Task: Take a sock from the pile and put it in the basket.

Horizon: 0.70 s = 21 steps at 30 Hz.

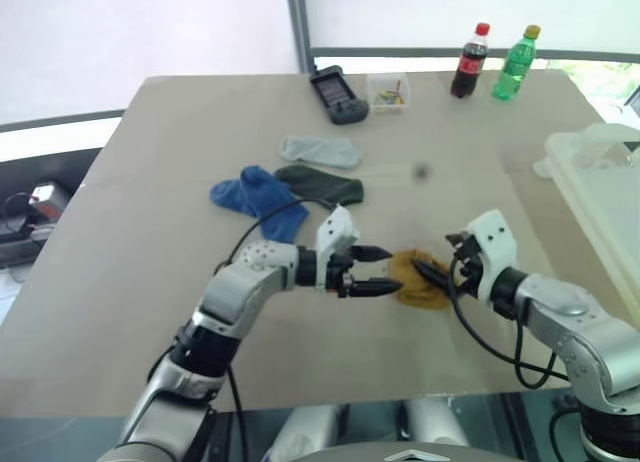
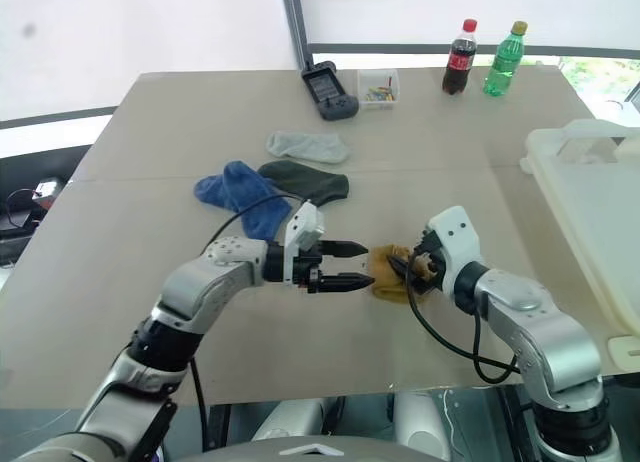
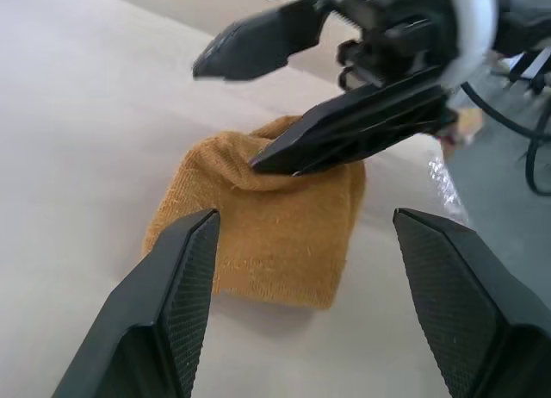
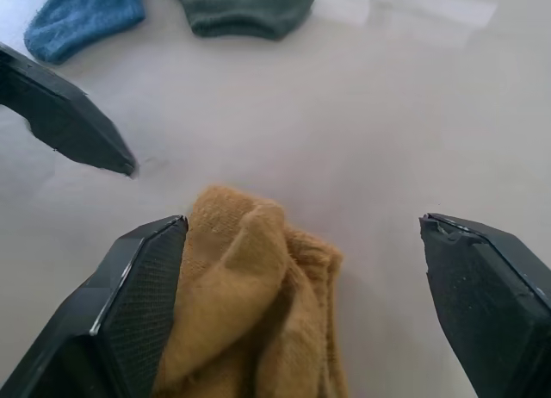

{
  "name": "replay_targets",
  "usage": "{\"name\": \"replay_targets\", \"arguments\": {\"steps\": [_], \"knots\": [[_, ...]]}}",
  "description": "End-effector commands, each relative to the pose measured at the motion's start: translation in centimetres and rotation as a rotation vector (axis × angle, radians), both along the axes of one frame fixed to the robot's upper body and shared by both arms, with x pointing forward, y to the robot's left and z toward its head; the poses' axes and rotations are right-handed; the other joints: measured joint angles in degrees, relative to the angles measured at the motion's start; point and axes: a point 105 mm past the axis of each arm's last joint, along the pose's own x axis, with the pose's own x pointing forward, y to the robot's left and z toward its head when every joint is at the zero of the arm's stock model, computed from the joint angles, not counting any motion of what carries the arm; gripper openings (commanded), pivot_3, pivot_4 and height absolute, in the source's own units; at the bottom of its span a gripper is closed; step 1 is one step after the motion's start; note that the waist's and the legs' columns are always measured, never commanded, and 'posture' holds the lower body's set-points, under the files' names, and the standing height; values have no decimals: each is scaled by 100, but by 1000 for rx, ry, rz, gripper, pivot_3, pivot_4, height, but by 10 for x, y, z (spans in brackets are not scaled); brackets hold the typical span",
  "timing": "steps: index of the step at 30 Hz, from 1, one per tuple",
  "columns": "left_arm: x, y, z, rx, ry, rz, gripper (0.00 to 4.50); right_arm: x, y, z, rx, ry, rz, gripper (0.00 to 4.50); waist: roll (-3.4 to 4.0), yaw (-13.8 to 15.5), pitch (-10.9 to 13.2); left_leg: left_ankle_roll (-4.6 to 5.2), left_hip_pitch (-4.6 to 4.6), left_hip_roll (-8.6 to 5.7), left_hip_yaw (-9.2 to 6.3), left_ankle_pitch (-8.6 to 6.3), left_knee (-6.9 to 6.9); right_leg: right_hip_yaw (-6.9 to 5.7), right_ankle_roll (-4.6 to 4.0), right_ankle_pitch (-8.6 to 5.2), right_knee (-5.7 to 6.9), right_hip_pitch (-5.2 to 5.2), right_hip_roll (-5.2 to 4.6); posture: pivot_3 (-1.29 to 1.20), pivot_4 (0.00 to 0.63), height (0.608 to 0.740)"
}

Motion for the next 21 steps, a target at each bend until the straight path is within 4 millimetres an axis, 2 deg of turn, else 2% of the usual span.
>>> {"name": "replay_targets", "arguments": {"steps": [1,4,10,13,14,15,19,20,21], "knots": [[-7,6,17,-8,-108,-1,3437,0,2,-3,-16,15,13,4442,0,-1,0,0,0,0,0,0,0,0,0,0,0,0,0,0,150,740],[-9,19,26,5,-169,39,3437,-5,-2,-16,-26,94,17,4442,1,-1,1,0,-1,0,0,0,0,0,0,0,0,-1,1,0,150,740],[-12,37,29,48,-242,89,3437,-11,-6,-33,-58,176,46,4442,1,8,1,0,2,0,1,0,0,-1,0,0,0,3,0,0,150,740],[-15,42,30,60,-250,98,3437,-14,-5,-42,-67,202,69,3577,1,4,0,0,4,0,0,-1,-2,-1,0,0,-2,5,0,0,150,740],[-15,43,30,61,-248,102,3437,-14,-5,-43,-71,205,75,2836,1,4,0,0,5,1,-1,0,-2,-4,0,0,-2,6,1,0,150,740],[-16,45,30,64,-247,110,3437,-18,-4,-46,-75,214,100,2711,1,5,0,0,6,1,-1,0,-2,-4,0,0,-2,7,1,0,150,740],[-17,50,31,69,-247,130,3437,-22,-3,-54,-103,215,147,787,-1,11,-2,1,12,1,-1,-1,-1,-4,1,0,-3,16,0,0,150,740],[-17,50,31,67,-249,135,3437,-21,-4,-53,-103,205,146,514,-4,13,-3,1,12,1,-3,-1,-1,-7,1,0,-4,16,0,0,150,740],[-17,50,32,66,-254,139,3437,-18,-4,-49,-83,186,142,42,-5,12,-4,0,14,1,-3,-1,0,-8,1,0,-4,19,0,0,150,740]]}}
